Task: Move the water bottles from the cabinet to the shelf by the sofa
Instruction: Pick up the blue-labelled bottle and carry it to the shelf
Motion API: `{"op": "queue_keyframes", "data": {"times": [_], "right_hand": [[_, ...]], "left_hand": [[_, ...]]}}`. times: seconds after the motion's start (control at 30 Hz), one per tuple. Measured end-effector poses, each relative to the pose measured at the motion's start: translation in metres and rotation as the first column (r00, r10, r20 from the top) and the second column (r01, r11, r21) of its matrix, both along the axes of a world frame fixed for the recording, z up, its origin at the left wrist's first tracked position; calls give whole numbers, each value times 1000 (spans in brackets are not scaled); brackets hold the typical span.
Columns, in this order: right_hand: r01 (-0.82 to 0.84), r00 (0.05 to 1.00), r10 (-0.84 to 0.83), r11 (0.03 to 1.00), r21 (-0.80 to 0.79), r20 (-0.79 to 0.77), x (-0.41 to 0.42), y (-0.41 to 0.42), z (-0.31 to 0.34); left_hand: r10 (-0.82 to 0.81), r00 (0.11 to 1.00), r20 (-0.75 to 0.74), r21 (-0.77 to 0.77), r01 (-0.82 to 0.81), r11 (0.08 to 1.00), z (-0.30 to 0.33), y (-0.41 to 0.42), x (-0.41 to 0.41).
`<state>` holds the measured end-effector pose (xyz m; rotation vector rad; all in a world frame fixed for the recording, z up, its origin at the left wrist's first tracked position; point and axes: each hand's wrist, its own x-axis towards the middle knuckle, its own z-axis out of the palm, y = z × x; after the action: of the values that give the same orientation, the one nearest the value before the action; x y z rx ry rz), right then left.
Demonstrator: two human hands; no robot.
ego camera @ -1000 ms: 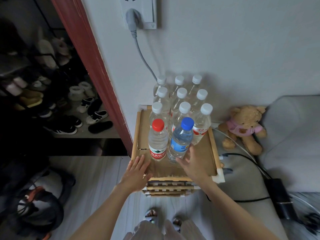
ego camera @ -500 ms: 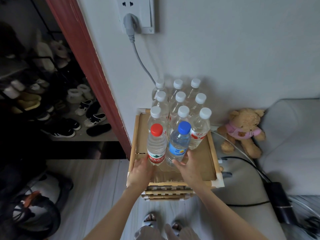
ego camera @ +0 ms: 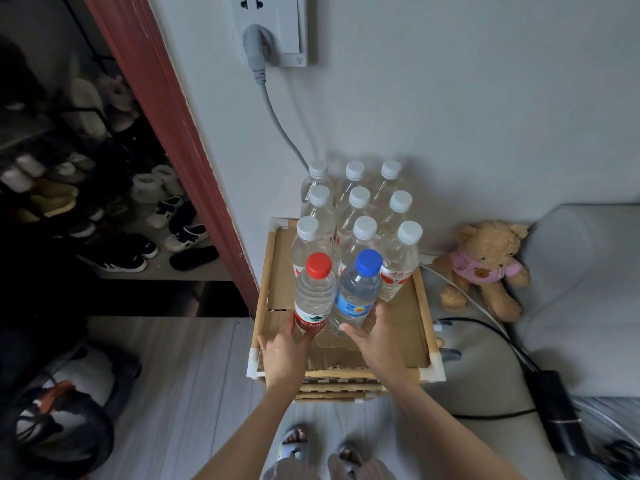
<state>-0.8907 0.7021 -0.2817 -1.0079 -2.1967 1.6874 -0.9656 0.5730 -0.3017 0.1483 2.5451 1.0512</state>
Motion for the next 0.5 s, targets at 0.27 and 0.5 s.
{"op": "queue_keyframes", "data": {"times": [0.27,0.5], "right_hand": [[-16,1000,15,999,-40,-16,-2,0,-11],[-11,1000,10,996,-85,-7,-3,-1,-8]], "left_hand": [[7,999,-41,-10,-8,1000,8,1,4],[-6,1000,-30,-31,5,999,8,-2,3]]}}
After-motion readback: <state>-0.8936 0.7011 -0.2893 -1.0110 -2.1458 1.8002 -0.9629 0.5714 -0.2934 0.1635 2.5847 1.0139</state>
